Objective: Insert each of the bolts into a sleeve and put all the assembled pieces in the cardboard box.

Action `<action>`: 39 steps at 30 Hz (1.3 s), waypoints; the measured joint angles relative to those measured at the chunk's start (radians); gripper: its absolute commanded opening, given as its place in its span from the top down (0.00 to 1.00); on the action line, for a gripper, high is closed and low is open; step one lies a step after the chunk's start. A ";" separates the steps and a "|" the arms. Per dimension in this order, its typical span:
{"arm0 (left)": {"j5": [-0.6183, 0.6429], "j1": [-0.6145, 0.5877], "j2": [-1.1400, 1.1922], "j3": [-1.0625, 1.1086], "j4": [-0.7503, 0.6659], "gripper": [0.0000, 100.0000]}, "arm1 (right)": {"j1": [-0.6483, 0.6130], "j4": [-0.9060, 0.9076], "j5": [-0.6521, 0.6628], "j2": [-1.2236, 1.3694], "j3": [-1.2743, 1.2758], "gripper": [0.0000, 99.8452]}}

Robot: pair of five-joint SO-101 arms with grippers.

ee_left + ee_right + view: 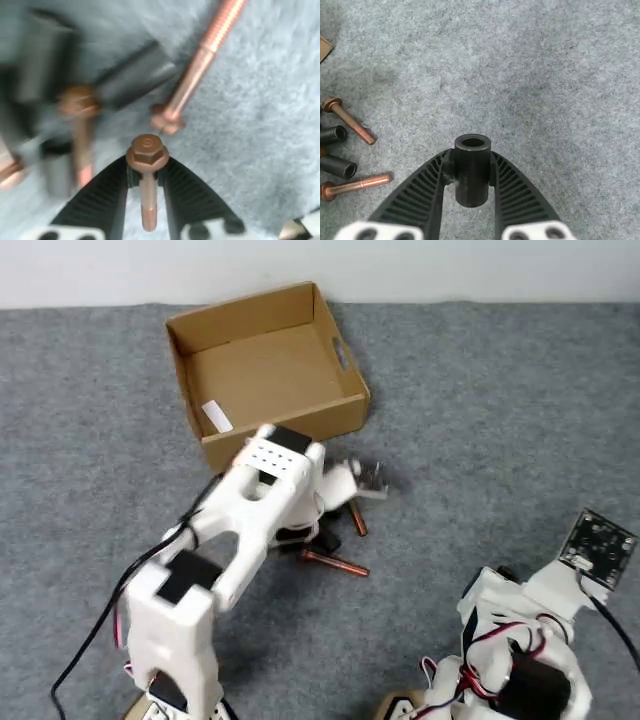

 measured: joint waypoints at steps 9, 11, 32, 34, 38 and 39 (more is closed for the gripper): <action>0.187 0.003 -0.552 0.213 0.021 0.99 | 0.000 0.000 0.026 -0.003 0.000 0.99; 0.256 0.003 -0.687 0.298 0.023 0.99 | 0.000 0.000 0.055 -0.006 0.000 0.99; 0.804 -0.060 -1.890 0.939 -0.362 0.99 | -0.557 -0.141 0.071 -0.290 0.095 0.99; 0.844 -0.061 -1.970 0.988 -0.420 0.99 | -0.629 -0.163 0.048 -0.281 0.097 0.99; 0.901 -0.061 -2.124 1.092 -0.486 0.99 | -0.743 -0.213 0.035 -0.279 0.135 0.99; 0.922 -0.060 -2.150 1.105 -0.491 0.99 | -0.766 -0.226 0.035 -0.279 0.143 0.99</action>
